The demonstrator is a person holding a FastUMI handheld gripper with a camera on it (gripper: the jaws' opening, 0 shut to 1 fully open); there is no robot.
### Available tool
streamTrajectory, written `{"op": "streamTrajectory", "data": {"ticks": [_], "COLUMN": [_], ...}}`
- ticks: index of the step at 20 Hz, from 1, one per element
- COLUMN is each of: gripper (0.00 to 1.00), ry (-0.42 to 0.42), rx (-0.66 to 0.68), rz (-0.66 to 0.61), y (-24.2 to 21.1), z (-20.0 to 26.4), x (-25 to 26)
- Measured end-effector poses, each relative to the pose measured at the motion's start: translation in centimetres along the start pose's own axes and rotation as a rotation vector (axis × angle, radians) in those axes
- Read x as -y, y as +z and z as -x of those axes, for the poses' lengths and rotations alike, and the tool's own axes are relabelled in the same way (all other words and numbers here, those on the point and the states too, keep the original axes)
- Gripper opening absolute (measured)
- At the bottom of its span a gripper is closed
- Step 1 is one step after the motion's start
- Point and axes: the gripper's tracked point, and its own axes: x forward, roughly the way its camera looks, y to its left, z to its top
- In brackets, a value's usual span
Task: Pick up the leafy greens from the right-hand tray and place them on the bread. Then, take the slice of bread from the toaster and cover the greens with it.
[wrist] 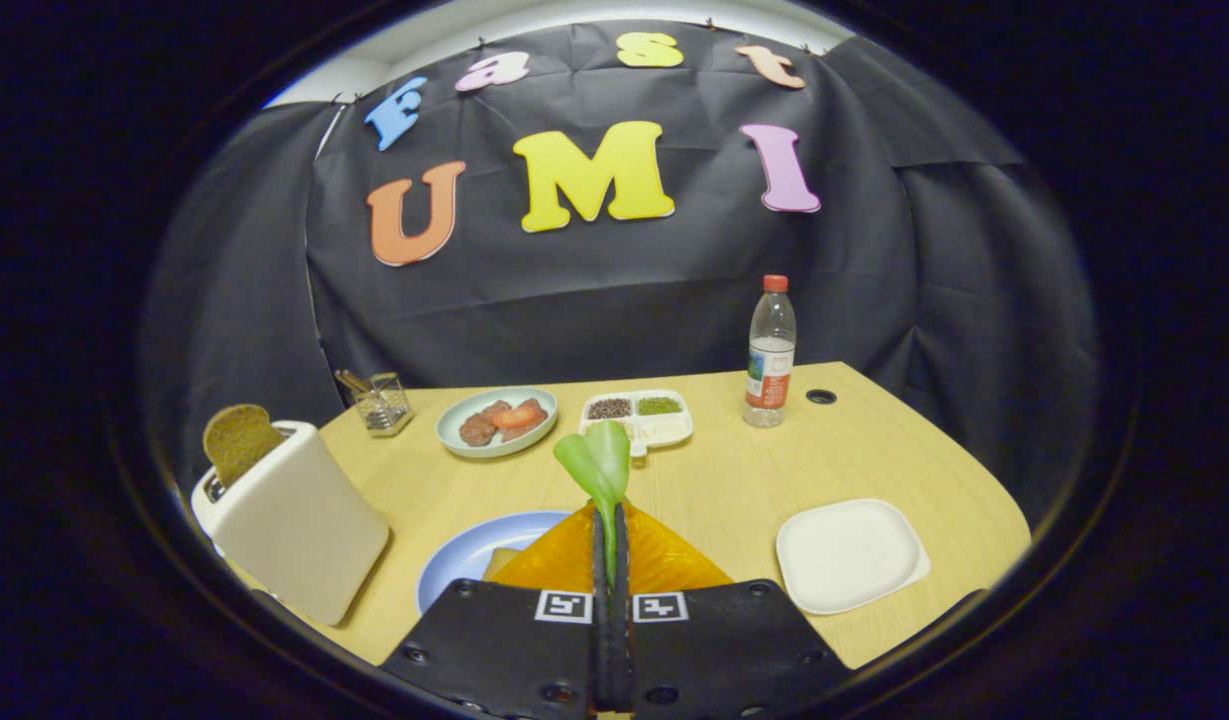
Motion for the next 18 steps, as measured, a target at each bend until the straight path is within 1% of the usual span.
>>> {"op": "streamTrajectory", "data": {"ticks": [3,7,8,12,13,15,16,17,18], "gripper": [0.0,0.0,0.0,0.01,0.04,0.04,0.12,0.17,0.19], "ry": [-0.068,-0.139,-0.136,-0.062,-0.044,-0.01,0.013,0.031,0.036], "rx": [0.012,0.008,0.004,0.008,0.001,-0.023,-0.037,-0.052,-0.058], "rz": [0.08,0.092,0.079,0.005,-0.02,-0.062,-0.083,-0.096,-0.102], "y": [-0.8,-2.2,-2.6,-3.1,-3.5,-4.4,-4.7,-5.0,-5.3], "z": [-0.6,-1.7,-1.9,-2.1,-2.1,-2.0,-2.1,-2.0,-2.0], "x": [-0.6,-1.0,-1.6,-4.6,-5.3,-6.2,-6.8,-7.3,-7.5]}}
